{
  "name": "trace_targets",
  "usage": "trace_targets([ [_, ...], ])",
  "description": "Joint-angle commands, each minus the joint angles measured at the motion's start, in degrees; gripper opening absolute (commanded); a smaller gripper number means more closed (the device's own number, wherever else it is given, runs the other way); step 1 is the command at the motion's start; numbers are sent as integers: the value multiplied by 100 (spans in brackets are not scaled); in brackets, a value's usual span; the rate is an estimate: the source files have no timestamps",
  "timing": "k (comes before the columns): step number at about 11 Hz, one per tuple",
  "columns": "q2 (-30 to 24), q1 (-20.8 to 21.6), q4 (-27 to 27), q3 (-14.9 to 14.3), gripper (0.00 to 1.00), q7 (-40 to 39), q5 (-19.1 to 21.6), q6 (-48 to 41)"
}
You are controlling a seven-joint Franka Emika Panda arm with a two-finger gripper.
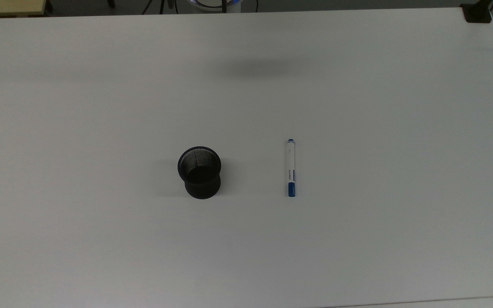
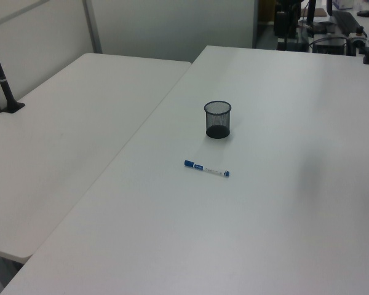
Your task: Insert the marker
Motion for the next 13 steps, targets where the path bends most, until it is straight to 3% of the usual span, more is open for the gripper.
trace_targets([
  [1, 5, 95, 43, -129, 100, 75, 80, -5],
  [9, 92, 94, 51, -138, 100, 13, 89, 82],
  [13, 452, 427, 113, -68, 100, 92, 124, 538],
])
